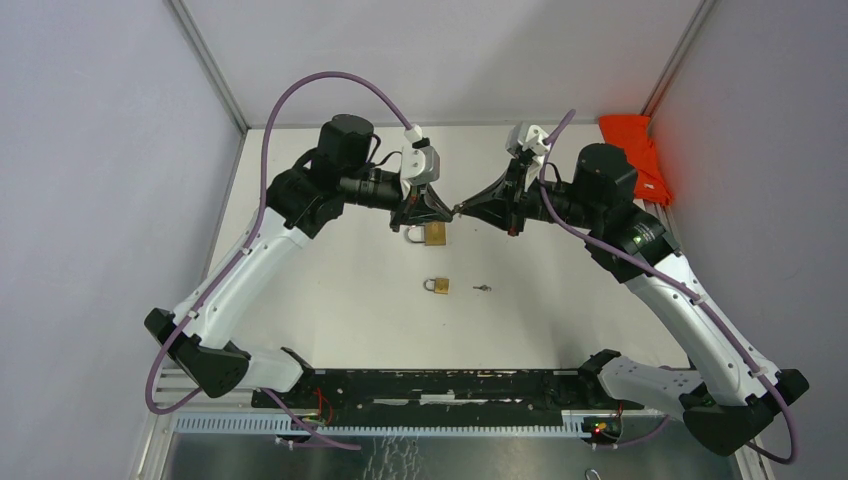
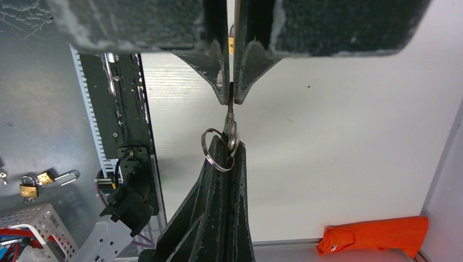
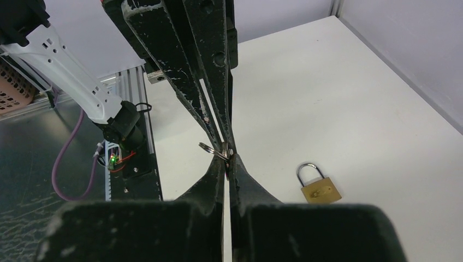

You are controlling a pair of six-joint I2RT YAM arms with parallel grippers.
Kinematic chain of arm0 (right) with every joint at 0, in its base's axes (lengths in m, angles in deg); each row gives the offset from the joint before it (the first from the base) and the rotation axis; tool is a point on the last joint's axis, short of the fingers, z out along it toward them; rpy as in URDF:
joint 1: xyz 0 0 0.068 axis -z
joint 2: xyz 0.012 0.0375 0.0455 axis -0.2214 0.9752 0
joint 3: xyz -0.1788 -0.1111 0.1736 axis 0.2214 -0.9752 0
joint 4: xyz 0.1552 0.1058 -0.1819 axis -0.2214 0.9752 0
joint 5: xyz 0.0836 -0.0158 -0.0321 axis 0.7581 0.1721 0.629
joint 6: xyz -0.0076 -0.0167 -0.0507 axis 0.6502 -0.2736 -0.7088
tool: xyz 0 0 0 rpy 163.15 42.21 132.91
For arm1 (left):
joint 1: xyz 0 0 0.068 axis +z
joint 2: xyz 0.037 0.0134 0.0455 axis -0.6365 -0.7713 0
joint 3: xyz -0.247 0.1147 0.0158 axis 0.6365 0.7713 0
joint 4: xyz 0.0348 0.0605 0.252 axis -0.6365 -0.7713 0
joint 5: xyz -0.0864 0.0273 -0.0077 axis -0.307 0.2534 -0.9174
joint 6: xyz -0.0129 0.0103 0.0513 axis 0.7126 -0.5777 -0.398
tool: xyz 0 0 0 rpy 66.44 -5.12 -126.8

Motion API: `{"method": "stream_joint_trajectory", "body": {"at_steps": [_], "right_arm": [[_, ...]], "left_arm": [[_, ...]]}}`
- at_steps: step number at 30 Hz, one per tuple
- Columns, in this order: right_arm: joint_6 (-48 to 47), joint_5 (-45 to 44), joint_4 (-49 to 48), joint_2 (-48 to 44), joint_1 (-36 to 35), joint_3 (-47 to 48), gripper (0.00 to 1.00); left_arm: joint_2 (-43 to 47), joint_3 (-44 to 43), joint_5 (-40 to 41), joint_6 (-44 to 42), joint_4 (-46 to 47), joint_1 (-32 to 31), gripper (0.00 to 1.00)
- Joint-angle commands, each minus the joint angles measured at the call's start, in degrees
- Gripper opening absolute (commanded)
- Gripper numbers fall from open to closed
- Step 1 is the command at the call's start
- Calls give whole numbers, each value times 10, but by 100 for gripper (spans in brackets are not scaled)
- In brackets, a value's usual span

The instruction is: Unlock with the key

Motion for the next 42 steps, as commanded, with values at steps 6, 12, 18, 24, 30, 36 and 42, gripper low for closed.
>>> {"method": "stream_joint_trajectory", "body": {"at_steps": [6, 12, 18, 24, 30, 36, 42], "right_arm": [[5, -2, -44, -24, -1, -27, 34], [23, 15, -89, -34, -1, -65, 39], [48, 23, -140, -26, -1, -88, 36], [42, -26, -151, -29, -1, -88, 36], [8, -90, -97, -34, -1, -62, 38], [-31, -207, -44, -49, -1, -52, 38], [-77, -261, -8, -42, -1, -61, 36]], "left_arm": [[7, -18, -3, 12, 30, -2, 4], [11, -14, 2, 20, 42, -2, 4], [10, -11, 0, 27, 50, -2, 4], [7, -13, 7, 26, 39, -2, 4], [-42, -43, 103, 43, -8, -2, 4], [-100, -95, 198, 74, -69, -2, 3], [-166, -155, 357, 88, -188, -24, 3]]}}
